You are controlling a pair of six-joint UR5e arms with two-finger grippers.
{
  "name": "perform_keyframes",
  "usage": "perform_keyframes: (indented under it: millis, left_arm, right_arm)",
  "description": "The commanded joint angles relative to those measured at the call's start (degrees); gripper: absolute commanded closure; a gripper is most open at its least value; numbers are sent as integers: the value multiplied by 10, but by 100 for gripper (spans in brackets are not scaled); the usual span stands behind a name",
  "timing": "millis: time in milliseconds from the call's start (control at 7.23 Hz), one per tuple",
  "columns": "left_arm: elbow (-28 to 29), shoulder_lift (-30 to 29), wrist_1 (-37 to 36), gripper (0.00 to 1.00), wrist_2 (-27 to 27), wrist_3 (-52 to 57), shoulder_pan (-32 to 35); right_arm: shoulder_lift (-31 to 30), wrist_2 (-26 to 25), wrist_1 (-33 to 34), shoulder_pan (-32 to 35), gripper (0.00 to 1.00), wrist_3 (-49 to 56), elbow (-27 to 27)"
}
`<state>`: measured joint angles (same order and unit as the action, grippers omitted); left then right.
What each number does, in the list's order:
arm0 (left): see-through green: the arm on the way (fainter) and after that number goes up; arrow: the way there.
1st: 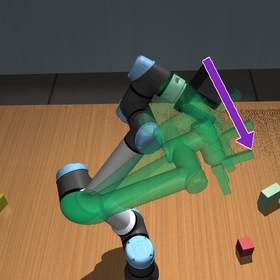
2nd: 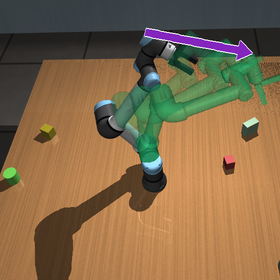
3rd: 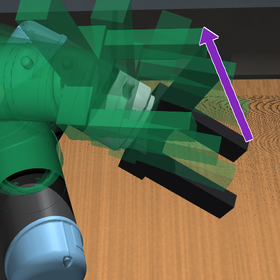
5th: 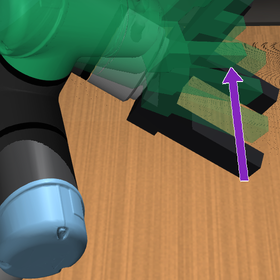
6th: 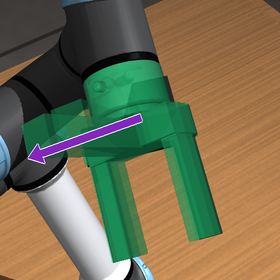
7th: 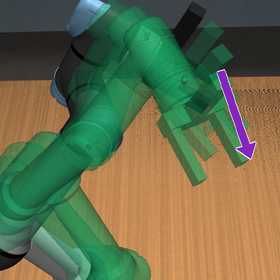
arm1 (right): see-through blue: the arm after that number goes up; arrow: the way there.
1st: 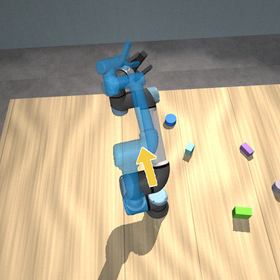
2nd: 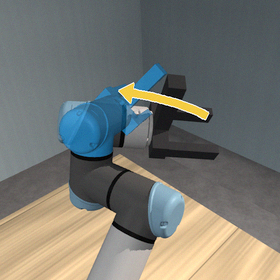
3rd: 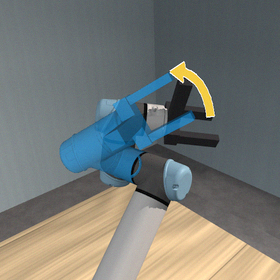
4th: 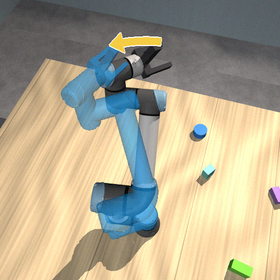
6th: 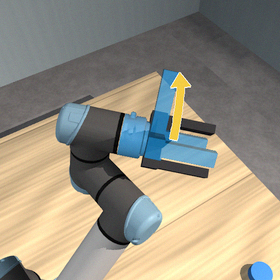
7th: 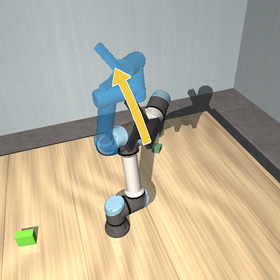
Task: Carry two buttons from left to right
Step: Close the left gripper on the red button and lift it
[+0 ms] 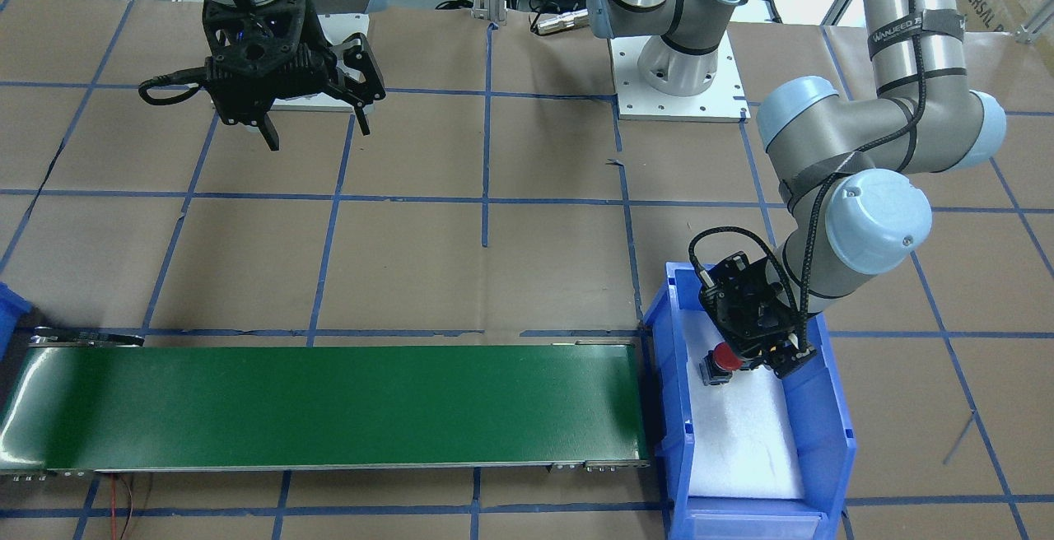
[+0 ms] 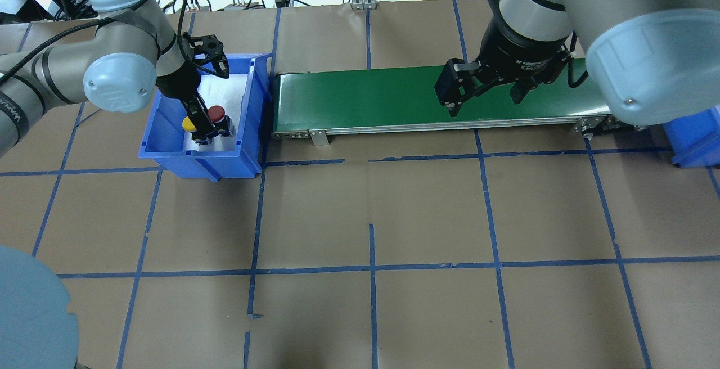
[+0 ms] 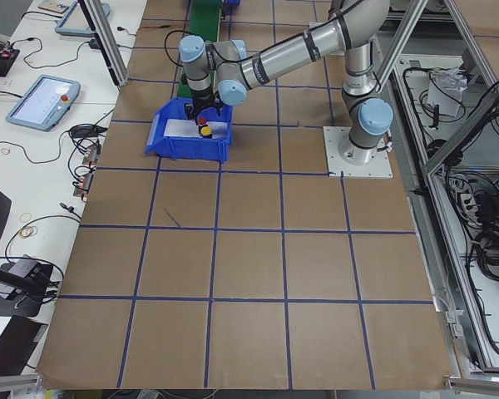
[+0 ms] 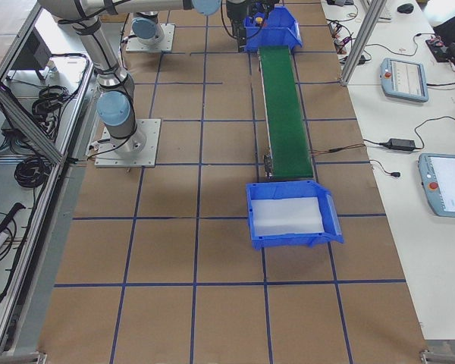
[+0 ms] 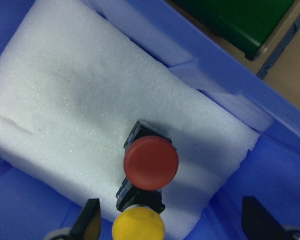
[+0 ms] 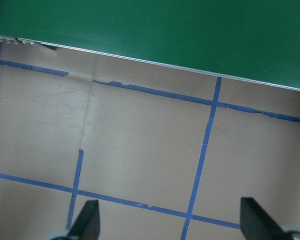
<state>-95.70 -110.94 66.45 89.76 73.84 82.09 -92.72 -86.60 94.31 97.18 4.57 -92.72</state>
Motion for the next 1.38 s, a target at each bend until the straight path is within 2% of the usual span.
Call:
perform_keyframes:
  millis: [0,277,415,553,692,830,969,1107,1245]
  left_arm:
    - [3,-27,-45,1,-25,100,0]
    - [4,-36,-53,1,-22,181,0]
    - [3,-38,-53,1,-19,181,0]
    - [3,-39,-54,5,-17,178,0]
    - [3,-40,-53,20,-15,177,0]
    - [3,-40,-54,45,-14,177,0]
    - [3,-39,-53,63,-14,174,0]
    - [4,-37,-53,72,-15,170,0]
    - [6,-26,-53,75,-15,165,0]
  right_arm:
    - [0,-1,0,0,0,0,0]
    - [0,0,0,0,0,0,-1]
    - [0,-1,0,0,0,0,-1]
    - [0,-1,0,0,0,0,-1]
    - [0,0,0,0,0,0,0]
    - [0,0,0,0,0,0,0]
    - [0,0,0,0,0,0,-1]
    - [0,-1,0,-1,0,0,0]
    - [0,-1,0,-1,0,1,0]
